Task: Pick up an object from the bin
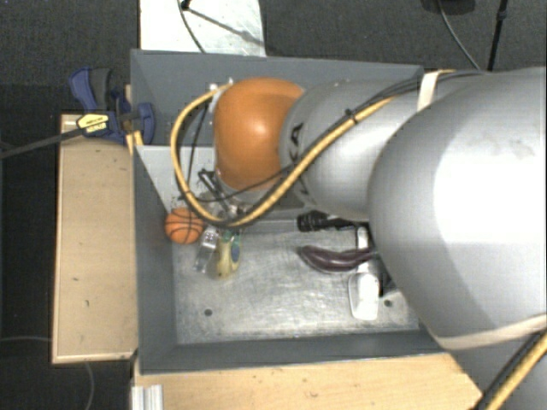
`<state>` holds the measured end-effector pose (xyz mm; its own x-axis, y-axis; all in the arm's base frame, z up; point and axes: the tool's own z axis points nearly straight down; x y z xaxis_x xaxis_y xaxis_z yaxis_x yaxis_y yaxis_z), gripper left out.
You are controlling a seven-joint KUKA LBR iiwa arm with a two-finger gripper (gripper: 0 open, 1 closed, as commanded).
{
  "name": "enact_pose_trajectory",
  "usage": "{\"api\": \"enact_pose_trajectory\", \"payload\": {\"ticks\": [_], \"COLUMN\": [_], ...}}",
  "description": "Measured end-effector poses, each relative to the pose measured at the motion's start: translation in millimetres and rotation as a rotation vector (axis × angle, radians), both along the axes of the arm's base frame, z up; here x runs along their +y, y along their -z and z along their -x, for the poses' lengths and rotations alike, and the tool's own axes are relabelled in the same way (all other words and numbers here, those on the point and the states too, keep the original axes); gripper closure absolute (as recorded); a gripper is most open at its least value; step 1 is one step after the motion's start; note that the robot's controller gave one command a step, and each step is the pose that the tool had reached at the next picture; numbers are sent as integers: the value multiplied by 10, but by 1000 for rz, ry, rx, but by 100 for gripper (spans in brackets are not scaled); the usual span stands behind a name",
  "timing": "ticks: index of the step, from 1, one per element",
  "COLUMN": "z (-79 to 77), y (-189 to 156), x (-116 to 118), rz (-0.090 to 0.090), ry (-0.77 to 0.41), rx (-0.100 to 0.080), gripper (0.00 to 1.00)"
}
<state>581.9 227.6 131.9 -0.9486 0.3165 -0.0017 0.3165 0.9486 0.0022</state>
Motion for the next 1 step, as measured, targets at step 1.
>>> {"api": "enact_pose_trajectory", "payload": {"ticks": [1], "z": [52], "y": [603], "x": [32], "rz": [-1], "ry": [136], "rx": [-1], "gripper": [0]}}
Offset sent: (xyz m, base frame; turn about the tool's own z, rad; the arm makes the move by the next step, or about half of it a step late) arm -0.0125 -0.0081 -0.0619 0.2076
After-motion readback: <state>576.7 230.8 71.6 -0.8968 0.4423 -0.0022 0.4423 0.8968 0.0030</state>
